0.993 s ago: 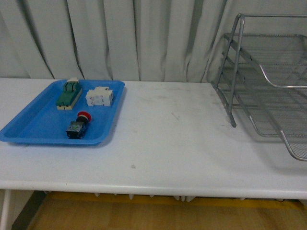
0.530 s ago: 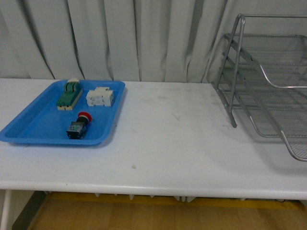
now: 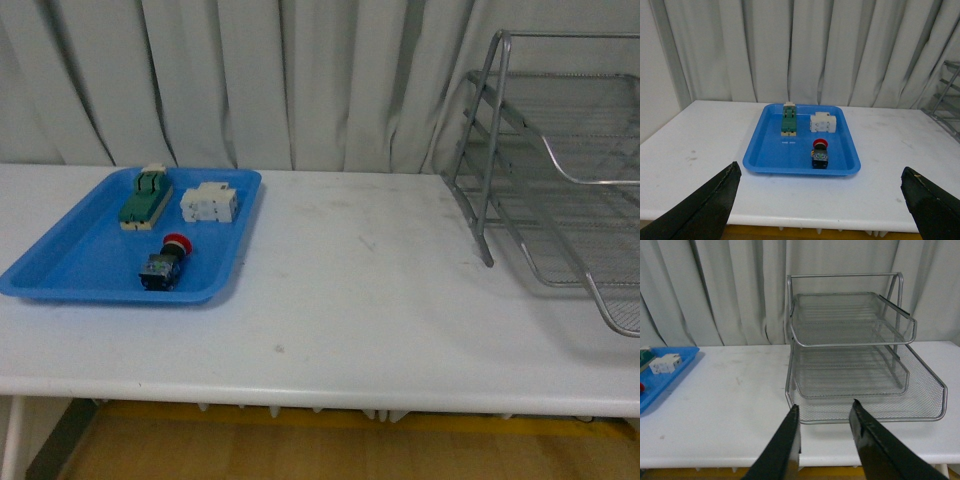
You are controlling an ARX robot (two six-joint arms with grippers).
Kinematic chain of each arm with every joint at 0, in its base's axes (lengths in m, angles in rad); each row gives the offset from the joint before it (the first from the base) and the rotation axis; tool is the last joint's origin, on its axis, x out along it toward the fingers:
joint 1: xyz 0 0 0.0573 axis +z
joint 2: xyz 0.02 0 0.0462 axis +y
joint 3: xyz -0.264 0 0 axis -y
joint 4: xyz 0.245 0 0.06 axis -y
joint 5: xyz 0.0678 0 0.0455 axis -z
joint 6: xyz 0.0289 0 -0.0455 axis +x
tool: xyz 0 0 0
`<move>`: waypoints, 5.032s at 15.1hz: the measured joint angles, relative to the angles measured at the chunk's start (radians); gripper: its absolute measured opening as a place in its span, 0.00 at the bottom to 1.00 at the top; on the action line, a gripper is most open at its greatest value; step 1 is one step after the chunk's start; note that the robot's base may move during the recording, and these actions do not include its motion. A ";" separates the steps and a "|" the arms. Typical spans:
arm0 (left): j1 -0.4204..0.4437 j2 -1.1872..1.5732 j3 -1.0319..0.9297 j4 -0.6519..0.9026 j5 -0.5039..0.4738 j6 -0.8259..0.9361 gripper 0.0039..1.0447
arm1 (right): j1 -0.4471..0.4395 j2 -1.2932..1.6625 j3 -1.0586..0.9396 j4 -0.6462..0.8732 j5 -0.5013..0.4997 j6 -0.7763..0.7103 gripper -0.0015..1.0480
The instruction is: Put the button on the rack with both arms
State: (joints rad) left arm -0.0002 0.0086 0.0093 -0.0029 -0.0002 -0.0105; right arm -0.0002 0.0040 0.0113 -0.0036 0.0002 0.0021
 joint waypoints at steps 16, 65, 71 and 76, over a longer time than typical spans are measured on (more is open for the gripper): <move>0.092 1.252 0.572 0.462 0.242 -0.063 0.94 | 0.000 0.000 0.000 0.000 0.000 0.000 0.94; 0.021 1.398 0.634 0.241 0.085 0.097 0.34 | 0.000 0.000 0.000 0.000 0.000 0.000 0.94; 0.006 1.398 0.611 0.261 0.075 0.090 0.34 | 0.000 0.000 0.000 0.000 0.000 0.000 0.94; 0.000 1.397 0.597 0.267 0.088 0.097 0.34 | 0.000 0.000 0.000 -0.002 0.000 0.000 0.94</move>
State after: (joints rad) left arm -0.0002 1.4055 0.6064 0.2642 0.0879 0.0864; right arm -0.0002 0.0036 0.0113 -0.0051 -0.0002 0.0025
